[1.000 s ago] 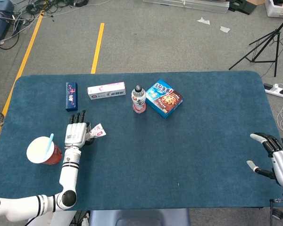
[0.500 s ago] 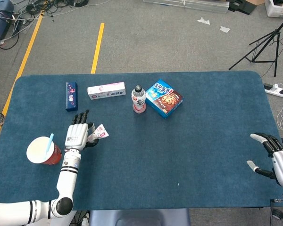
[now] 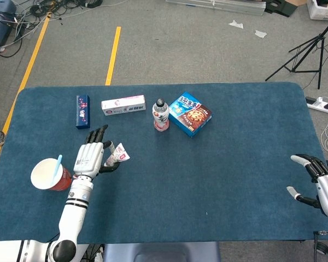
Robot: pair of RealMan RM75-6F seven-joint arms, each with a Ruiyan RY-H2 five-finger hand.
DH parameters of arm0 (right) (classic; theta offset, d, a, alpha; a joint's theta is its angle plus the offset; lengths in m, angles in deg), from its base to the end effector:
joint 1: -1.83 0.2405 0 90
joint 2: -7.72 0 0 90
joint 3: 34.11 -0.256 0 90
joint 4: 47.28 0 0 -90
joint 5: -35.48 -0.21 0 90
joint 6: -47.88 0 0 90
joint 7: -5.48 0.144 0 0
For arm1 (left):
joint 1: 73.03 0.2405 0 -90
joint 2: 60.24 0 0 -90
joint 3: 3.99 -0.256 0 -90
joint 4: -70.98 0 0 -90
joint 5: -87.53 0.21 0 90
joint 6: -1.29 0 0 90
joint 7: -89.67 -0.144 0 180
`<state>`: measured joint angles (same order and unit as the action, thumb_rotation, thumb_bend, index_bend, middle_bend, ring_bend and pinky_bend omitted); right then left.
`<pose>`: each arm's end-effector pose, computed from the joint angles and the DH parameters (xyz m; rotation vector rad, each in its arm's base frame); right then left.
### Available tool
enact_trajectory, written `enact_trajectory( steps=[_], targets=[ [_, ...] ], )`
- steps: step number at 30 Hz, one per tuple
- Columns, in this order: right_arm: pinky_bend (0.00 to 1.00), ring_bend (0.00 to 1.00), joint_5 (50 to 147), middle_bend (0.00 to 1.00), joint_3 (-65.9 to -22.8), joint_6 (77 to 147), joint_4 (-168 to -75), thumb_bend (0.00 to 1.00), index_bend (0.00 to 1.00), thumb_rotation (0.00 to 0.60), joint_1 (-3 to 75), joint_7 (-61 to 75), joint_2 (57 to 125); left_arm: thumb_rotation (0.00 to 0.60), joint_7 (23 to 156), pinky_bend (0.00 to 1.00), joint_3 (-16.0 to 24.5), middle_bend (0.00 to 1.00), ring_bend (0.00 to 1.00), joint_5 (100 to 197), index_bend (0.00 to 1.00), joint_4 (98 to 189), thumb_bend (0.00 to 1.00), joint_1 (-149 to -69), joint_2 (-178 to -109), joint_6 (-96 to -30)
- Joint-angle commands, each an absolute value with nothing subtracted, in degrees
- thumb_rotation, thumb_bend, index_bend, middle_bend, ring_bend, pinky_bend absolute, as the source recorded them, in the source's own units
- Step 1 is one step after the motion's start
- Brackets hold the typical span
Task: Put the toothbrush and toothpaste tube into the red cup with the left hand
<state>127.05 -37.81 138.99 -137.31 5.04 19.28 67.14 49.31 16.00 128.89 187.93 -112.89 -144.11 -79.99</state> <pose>-0.3081 -0.1745 0.1987 1.3577 -0.8832 1.1050 -0.0924 0.3059 0.0604 -1.4425 -1.1403 -1.0078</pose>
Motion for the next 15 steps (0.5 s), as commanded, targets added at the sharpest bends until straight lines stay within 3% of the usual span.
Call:
enact_trajectory(
  steps=[1, 15],
  targets=[
    [0.6, 0.22, 127.14, 0.24, -37.77, 139.07, -137.33, 0.12, 0.26, 0.6, 5.0, 19.34, 67.09, 0.6, 48.38, 0.0, 16.46, 0.05, 0.0, 129.5, 0.69, 190.47, 0.23, -112.49, -142.13, -81.97],
    [0.6, 0.22, 127.12, 0.24, -37.64, 138.73, -137.61, 0.12, 0.26, 0.6, 5.07, 18.5, 67.2, 0.6, 46.79, 0.0, 15.67, 0.06, 0.0, 131.5, 0.7, 199.82, 0.24, -108.79, -133.33, -89.23]
  ],
)
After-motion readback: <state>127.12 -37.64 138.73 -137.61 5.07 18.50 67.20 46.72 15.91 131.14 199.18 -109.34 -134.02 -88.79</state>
